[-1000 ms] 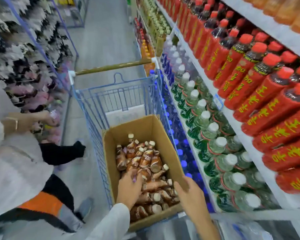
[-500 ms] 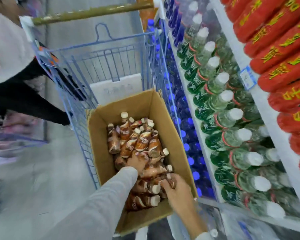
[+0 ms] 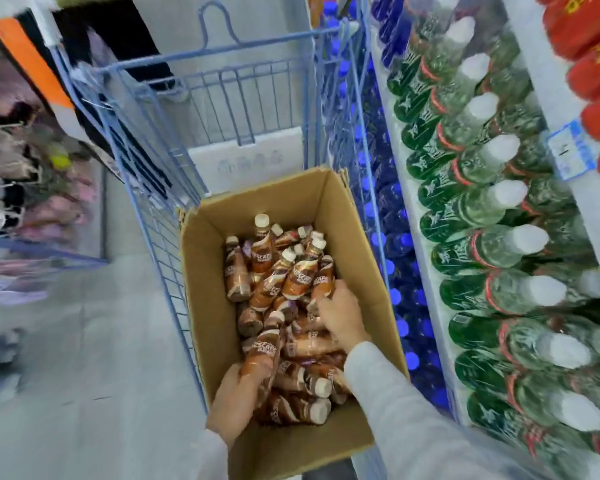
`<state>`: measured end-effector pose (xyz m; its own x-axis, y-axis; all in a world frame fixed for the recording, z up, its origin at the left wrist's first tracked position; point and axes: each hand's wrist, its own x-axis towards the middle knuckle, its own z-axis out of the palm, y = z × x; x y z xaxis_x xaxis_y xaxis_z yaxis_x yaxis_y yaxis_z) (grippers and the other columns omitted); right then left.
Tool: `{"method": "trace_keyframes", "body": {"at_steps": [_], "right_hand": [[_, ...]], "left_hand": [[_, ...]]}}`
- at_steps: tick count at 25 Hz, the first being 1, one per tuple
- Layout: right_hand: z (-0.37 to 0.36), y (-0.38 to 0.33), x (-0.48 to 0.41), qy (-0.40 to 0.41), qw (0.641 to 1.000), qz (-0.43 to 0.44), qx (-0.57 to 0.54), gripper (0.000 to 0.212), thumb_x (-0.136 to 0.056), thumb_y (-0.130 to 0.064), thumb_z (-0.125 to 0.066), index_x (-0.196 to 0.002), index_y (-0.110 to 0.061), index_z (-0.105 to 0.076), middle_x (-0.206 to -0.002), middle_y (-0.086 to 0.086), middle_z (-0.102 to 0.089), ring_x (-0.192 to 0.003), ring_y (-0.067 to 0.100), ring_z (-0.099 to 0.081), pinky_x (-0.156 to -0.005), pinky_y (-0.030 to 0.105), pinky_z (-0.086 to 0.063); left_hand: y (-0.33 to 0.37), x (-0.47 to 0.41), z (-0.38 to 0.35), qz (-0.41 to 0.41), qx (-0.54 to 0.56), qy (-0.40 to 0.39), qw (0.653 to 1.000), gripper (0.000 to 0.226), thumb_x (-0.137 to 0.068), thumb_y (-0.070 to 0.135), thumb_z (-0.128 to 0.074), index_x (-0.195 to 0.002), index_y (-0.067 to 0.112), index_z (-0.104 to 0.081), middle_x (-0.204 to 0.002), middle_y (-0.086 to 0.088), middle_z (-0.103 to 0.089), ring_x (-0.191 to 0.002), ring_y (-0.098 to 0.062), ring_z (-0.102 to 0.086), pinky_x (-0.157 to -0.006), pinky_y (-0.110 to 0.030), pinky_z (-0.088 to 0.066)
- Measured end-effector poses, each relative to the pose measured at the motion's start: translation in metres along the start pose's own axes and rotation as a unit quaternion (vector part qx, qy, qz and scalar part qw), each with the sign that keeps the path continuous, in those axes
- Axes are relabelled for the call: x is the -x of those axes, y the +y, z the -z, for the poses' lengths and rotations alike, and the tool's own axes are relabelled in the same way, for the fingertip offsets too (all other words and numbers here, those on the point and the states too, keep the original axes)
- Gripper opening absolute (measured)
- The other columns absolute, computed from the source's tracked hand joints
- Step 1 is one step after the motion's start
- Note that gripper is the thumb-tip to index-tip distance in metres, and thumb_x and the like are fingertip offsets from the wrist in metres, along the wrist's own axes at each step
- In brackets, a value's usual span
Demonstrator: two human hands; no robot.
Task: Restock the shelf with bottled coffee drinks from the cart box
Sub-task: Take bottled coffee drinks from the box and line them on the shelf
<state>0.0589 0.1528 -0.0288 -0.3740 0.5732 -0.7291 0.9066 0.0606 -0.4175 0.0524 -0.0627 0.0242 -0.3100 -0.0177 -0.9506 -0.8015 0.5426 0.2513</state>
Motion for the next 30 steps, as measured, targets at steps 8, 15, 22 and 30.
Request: {"method": "trace_keyframes", "body": {"at_steps": [8, 15, 22, 30], "right_hand": [[-0.036, -0.008, -0.037, 0.030, 0.993, -0.056, 0.101, 0.071, -0.089, -0.039, -0.063, -0.140, -0.001, -0.034, -0.143, 0.021, -0.048, -0.131, 0.036, -0.048, -0.109, 0.044, -0.033], [0.019, 0.001, 0.093, 0.000, 0.960, -0.027, -0.280, 0.065, -0.079, -0.027, -0.078, -0.136, -0.026, -0.046, -0.116, -0.003, -0.066, -0.103, 0.016, -0.066, -0.095, 0.040, -0.054], [0.084, 0.021, 0.228, 0.100, 0.889, 0.019, -0.446, 0.065, -0.072, -0.035, -0.086, -0.130, -0.032, -0.056, -0.119, -0.007, -0.070, -0.106, 0.012, -0.068, -0.095, 0.034, -0.054], [0.172, 0.099, 0.316, 0.268, 0.786, 0.082, -0.551, 0.072, -0.069, -0.015, -0.089, -0.131, -0.029, -0.055, -0.111, -0.003, -0.075, -0.098, 0.013, -0.073, -0.086, 0.035, -0.059]], "left_hand": [[0.000, 0.033, 0.001, 0.017, 0.151, -0.016, 0.988, 0.041, -0.089, 0.018, -0.072, -0.123, 0.009, -0.050, -0.109, -0.013, -0.058, -0.102, -0.034, -0.063, -0.075, -0.041, -0.060], [0.025, 0.069, 0.012, -0.085, 0.150, -0.063, 0.983, 0.052, -0.089, 0.028, -0.072, -0.132, 0.010, -0.049, -0.120, -0.017, -0.063, -0.097, -0.030, -0.069, -0.074, -0.035, -0.059], [0.053, 0.142, -0.022, -0.217, 0.043, -0.195, 0.955, 0.044, -0.072, 0.021, -0.084, -0.108, 0.025, -0.058, -0.111, -0.009, -0.069, -0.098, -0.032, -0.072, -0.085, -0.050, -0.058], [0.047, 0.230, -0.111, -0.321, -0.073, -0.324, 0.887, 0.080, -0.042, 0.035, -0.098, -0.112, 0.018, -0.064, -0.104, -0.009, -0.077, -0.102, -0.034, -0.072, -0.099, -0.056, -0.050]]}}
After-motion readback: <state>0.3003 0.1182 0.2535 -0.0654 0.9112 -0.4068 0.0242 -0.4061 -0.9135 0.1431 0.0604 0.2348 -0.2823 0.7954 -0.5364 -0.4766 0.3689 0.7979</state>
